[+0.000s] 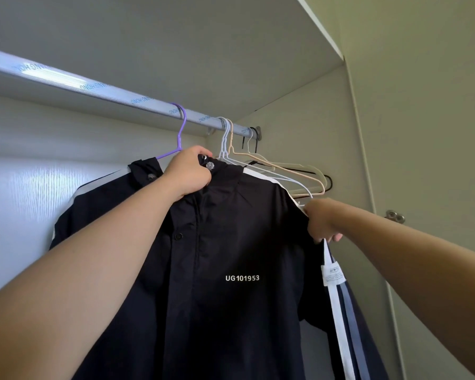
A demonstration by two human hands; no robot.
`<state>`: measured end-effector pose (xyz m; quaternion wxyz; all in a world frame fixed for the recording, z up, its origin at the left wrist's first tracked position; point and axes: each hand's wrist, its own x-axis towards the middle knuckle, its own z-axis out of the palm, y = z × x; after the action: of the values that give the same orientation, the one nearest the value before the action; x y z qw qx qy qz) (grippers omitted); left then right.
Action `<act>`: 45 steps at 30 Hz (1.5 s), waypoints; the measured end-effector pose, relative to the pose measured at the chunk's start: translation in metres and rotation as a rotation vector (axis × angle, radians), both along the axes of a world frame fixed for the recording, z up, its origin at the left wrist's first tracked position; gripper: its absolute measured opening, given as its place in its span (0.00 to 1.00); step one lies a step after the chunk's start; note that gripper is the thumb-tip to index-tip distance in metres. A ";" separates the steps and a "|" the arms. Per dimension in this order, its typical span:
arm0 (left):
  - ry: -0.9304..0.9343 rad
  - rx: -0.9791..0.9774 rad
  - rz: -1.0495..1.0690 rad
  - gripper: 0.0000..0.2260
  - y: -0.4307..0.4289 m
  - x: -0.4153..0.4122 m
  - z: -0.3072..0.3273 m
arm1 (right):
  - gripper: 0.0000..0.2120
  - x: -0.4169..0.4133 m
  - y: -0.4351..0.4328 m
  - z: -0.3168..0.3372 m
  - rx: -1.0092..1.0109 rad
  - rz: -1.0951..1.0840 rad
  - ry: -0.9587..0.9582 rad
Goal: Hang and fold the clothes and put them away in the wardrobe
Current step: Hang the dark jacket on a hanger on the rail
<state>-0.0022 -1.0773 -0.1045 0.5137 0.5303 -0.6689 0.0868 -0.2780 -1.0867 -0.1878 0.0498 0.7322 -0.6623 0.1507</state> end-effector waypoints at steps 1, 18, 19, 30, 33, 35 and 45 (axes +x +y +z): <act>-0.012 -0.030 0.025 0.25 0.000 0.000 -0.001 | 0.13 0.005 0.001 0.002 -0.009 0.019 -0.034; 0.224 -0.787 0.281 0.15 0.010 0.074 -0.003 | 0.15 0.078 0.002 0.039 -0.708 0.213 -0.366; 0.277 -0.760 0.378 0.15 0.010 0.092 -0.006 | 0.14 0.080 -0.001 0.040 -0.704 0.214 -0.344; 0.438 -0.150 0.556 0.21 -0.004 0.162 -0.048 | 0.13 0.092 -0.022 0.052 -0.755 0.235 -0.419; 0.393 -0.148 0.580 0.20 -0.003 0.164 -0.050 | 0.15 0.100 -0.020 0.059 -0.771 0.263 -0.385; 0.353 -0.151 0.604 0.21 -0.003 0.163 -0.050 | 0.15 0.110 -0.018 0.066 -0.778 0.285 -0.365; 0.330 -0.209 0.597 0.29 0.003 0.197 -0.069 | 0.16 0.111 -0.025 0.063 -0.854 0.336 -0.348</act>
<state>0.1952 -1.0746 -0.1733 0.6184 0.6538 -0.3799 0.2140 -0.1666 -1.1120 -0.1245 0.2093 0.7070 -0.4127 0.5348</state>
